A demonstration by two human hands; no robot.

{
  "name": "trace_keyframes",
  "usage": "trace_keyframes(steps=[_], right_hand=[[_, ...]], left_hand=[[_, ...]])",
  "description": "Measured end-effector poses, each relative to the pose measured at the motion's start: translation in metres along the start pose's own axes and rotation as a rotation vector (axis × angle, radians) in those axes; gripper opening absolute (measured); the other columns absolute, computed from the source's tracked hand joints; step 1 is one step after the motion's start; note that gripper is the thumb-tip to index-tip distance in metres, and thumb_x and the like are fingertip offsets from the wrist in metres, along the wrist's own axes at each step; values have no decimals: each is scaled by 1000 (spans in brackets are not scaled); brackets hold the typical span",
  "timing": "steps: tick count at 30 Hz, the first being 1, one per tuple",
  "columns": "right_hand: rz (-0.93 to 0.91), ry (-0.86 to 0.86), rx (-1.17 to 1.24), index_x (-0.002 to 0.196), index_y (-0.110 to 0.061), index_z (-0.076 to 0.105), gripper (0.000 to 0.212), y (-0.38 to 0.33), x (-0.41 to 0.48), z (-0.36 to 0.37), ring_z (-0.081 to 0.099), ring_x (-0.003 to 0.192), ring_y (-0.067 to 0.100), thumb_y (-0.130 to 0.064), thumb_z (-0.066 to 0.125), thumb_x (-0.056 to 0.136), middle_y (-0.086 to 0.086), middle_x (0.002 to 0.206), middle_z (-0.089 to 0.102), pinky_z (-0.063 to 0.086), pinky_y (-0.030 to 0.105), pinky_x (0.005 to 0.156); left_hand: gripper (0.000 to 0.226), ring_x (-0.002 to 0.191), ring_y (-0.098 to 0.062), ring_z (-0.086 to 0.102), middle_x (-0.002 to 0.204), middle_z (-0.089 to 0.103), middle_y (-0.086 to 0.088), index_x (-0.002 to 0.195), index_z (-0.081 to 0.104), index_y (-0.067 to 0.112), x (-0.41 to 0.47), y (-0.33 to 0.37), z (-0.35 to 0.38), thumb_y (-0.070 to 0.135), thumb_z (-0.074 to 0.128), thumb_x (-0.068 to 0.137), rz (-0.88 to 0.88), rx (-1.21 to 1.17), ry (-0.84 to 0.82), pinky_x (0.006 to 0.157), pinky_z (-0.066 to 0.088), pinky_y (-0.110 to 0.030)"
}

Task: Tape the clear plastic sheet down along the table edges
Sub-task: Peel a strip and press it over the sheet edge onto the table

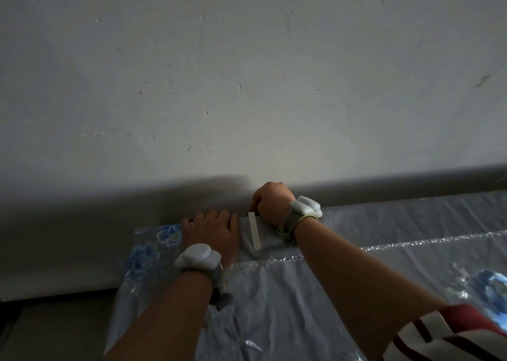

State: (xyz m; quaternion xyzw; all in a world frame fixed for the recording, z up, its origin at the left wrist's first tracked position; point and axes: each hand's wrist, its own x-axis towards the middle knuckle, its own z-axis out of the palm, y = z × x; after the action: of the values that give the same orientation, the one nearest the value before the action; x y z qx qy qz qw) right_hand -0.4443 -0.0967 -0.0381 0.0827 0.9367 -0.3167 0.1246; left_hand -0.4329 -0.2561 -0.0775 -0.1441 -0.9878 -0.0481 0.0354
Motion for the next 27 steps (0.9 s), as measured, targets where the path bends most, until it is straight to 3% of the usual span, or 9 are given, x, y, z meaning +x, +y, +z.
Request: trace_keyframes(steps=[9,14,17,21,24,27], right_hand=[[6,16,-51,73,-25,73,31,4,4,6,62,82,25,-5,49,74,3,89,72,49,26,69],[-113,-3,-153,100,-35,69,37,19,-22,2,64,99,24,-11,49,80,-2,106,71,52,32,85],[-170,83,-194,111,-36,63,44,34,-59,-4,58,111,24,-11,49,79,-3,118,66,48,33,92],[-169,177,-214,117,-31,62,49,64,-138,-18,49,122,19,-5,46,80,-5,130,58,40,28,100],[-111,196,-249,116,-30,64,45,94,-217,-35,51,120,16,-5,45,83,-4,129,60,39,24,99],[4,183,-257,113,-24,67,42,120,-295,-60,55,118,18,-4,47,83,-1,125,62,39,22,99]], left_hand=[[38,97,-26,55,100,66,-1,87,57,24,2,-1,-2,44,25,92,-13,18,-55,89,32,-42],[37,107,-26,51,114,60,-1,100,54,27,3,-9,-4,45,22,93,23,-19,-178,92,30,-43],[35,123,-25,43,130,52,-3,116,50,26,-8,-4,-6,40,27,93,-13,-66,-174,106,24,-46],[55,139,-26,28,151,32,-8,139,38,19,-61,33,-25,37,24,89,-36,-182,-50,110,23,-45],[59,141,-24,25,154,26,-7,142,30,17,-101,73,-42,37,26,87,72,-218,-106,112,26,-42],[58,144,-20,14,158,13,-4,146,19,19,-129,112,-48,35,35,93,189,-197,-200,116,19,-40]])
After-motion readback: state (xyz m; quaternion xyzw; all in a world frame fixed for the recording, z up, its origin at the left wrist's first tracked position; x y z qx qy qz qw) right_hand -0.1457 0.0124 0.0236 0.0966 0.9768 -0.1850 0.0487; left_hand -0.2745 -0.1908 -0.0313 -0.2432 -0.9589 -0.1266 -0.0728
